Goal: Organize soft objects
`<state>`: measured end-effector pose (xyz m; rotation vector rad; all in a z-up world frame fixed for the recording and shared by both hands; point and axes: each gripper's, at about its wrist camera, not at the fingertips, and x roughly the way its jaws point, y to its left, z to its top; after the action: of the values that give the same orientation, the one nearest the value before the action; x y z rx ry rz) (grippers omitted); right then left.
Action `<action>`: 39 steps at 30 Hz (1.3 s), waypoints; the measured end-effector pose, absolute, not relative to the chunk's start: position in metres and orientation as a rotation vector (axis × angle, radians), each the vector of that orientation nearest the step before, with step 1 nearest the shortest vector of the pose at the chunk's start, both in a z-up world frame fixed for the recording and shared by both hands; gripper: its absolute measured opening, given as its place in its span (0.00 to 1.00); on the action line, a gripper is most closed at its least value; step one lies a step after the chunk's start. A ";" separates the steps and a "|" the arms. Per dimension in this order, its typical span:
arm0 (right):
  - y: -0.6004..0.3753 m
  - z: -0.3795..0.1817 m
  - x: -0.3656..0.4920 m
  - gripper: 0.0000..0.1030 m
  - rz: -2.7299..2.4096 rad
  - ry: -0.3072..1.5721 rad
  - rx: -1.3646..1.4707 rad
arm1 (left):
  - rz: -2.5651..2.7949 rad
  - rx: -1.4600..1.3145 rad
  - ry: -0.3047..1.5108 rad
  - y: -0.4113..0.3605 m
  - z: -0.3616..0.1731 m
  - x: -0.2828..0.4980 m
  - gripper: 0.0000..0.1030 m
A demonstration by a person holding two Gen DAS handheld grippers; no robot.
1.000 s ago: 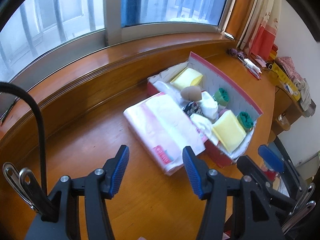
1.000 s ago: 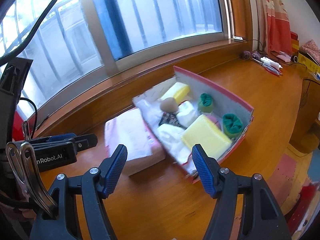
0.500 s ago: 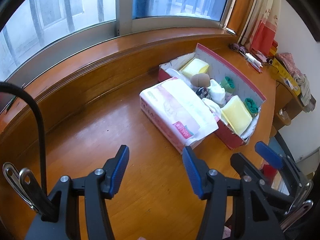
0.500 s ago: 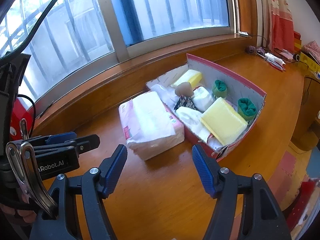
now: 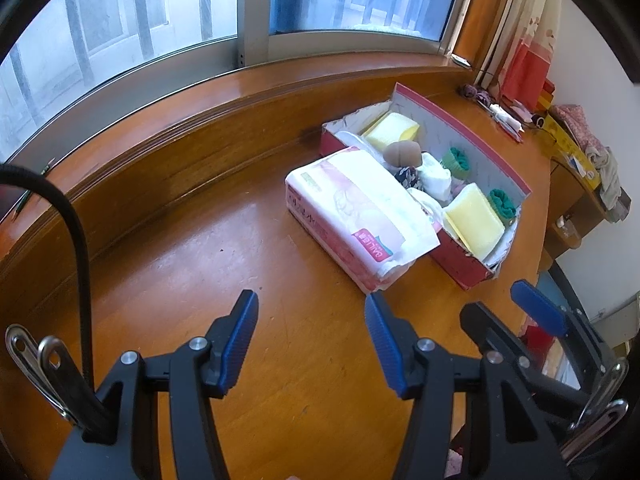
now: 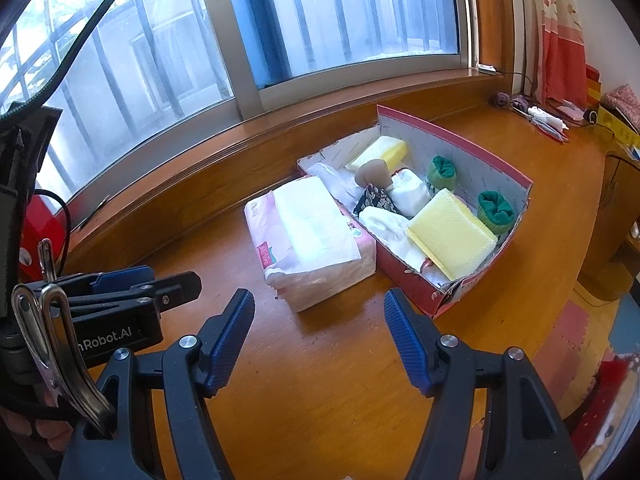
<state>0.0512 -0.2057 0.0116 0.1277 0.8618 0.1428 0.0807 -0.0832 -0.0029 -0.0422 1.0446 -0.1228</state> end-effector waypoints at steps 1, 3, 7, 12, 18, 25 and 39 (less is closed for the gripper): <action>-0.206 0.012 0.051 0.67 0.144 0.862 0.128 | -0.121 -0.042 1.046 -0.083 -0.003 0.080 0.57; -0.207 0.011 0.051 0.67 0.142 0.861 0.128 | -0.119 -0.042 1.048 -0.083 -0.004 0.080 0.57; -0.208 0.011 0.050 0.67 0.141 0.862 0.128 | -0.117 -0.040 1.048 -0.083 -0.004 0.079 0.57; -0.209 0.011 0.050 0.67 0.142 0.862 0.128 | -0.110 -0.036 1.053 -0.084 -0.006 0.080 0.57; -0.210 0.011 0.050 0.67 0.140 0.864 0.130 | -0.107 -0.038 1.056 -0.083 -0.006 0.081 0.57; -0.210 0.010 0.050 0.67 0.132 0.865 0.134 | -0.103 -0.036 1.063 -0.083 -0.008 0.082 0.57; -0.210 0.009 0.050 0.67 0.129 0.866 0.138 | -0.103 -0.032 1.057 -0.085 -0.007 0.080 0.57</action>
<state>0.0500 -0.2104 0.0094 0.1378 0.8657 0.1293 0.0803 -0.0848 -0.0070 -0.0324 1.0569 -0.1032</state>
